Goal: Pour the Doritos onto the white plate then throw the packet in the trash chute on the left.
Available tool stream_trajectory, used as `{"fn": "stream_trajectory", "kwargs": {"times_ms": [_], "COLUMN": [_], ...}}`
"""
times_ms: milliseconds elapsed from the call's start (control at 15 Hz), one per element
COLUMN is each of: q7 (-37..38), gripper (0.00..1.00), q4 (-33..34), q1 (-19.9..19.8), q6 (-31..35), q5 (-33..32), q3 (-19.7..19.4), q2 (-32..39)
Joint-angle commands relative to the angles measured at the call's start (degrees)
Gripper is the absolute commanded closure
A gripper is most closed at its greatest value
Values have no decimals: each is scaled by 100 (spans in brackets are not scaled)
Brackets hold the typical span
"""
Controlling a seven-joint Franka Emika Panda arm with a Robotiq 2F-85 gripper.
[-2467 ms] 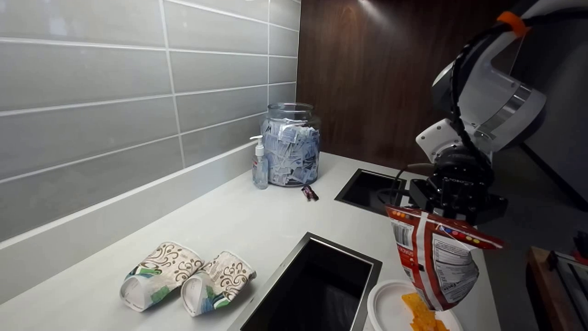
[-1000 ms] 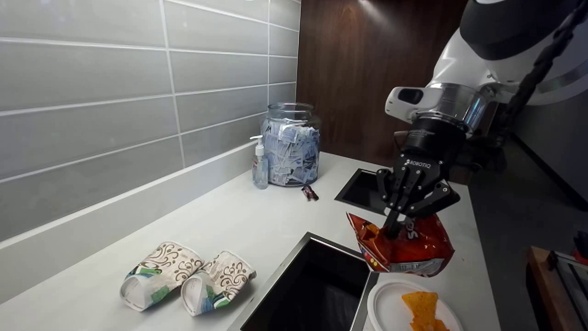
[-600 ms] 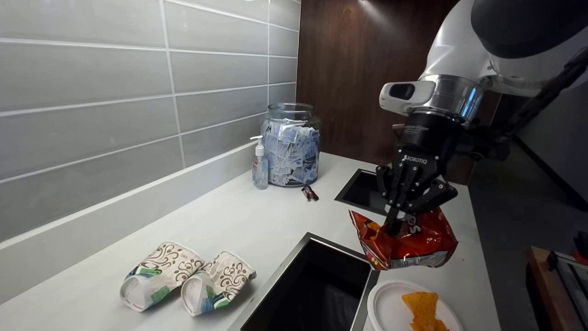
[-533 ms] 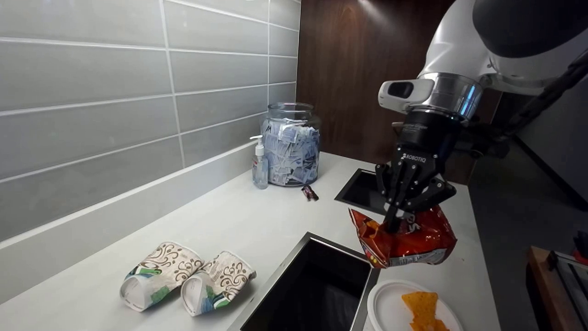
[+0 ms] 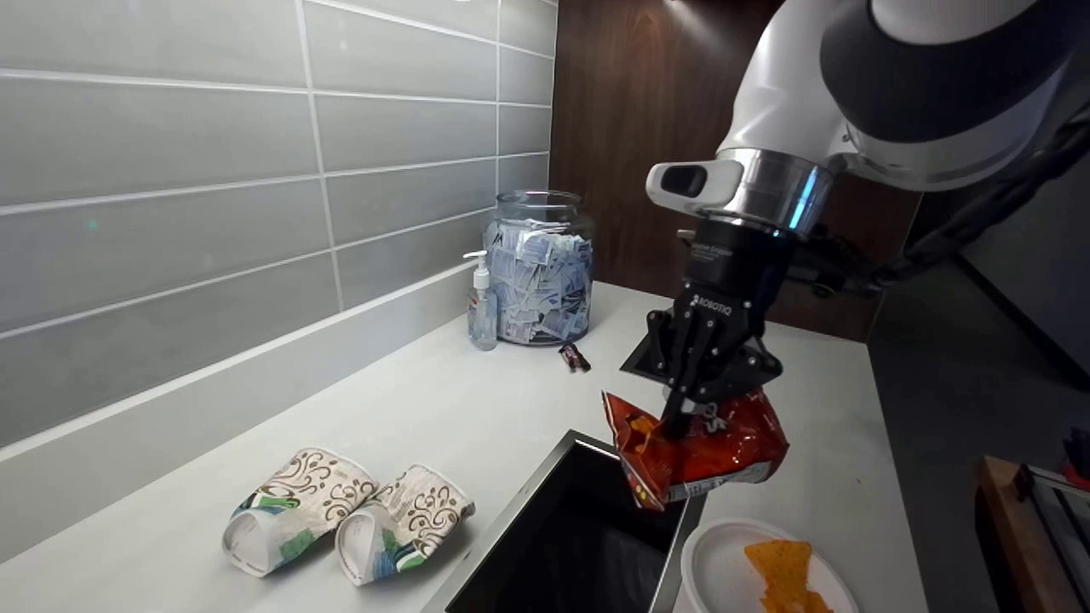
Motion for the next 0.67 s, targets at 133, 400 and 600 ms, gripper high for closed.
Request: {"fn": "stream_trajectory", "kwargs": {"times_ms": [133, 400, 600], "q7": [51, 20, -20], "gripper": [100, 100, 100], "q4": [746, 1203, 1459], "q1": [124, 68, 14], "q6": [163, 123, 111], "q5": [-518, -854, -1036], "q3": [-28, 67, 136], "q2": [938, 1389, 1626]}}
